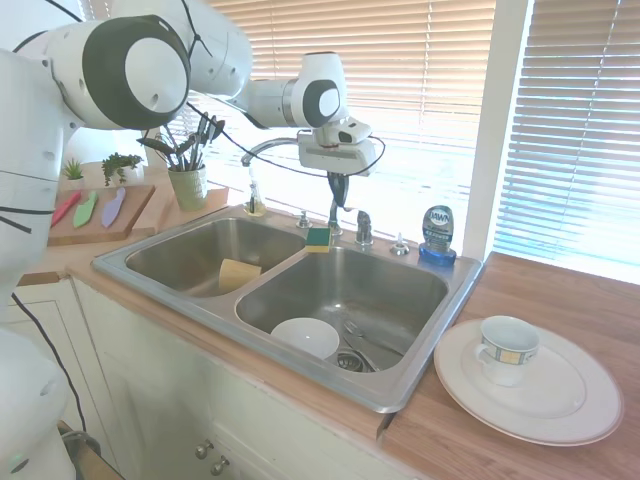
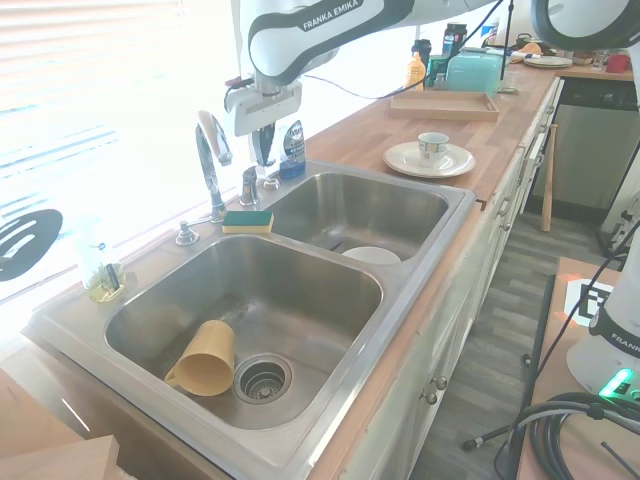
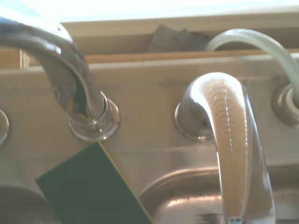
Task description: Turn off the faucet
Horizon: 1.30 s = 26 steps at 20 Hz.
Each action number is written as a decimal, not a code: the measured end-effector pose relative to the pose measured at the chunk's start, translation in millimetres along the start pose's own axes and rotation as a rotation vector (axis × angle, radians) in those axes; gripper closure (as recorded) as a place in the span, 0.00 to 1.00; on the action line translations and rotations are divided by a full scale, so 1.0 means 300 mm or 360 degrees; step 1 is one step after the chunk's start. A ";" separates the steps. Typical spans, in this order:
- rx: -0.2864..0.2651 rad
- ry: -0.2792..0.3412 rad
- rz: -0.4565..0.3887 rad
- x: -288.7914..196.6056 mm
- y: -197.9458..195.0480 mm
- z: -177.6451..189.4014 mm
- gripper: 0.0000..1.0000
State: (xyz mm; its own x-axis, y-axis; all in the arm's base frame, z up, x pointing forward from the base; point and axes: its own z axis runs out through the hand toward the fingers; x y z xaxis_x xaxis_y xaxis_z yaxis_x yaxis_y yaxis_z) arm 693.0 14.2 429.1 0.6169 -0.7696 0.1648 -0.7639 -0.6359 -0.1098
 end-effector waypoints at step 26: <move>-0.0129 -0.0242 0.0070 -0.500 0.588 -0.054 0.00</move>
State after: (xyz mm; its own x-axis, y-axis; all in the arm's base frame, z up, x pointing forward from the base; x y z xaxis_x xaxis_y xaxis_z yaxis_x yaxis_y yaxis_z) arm 462.6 18.5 401.0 0.5995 -0.8003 0.0107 -0.7997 -0.5995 -0.0331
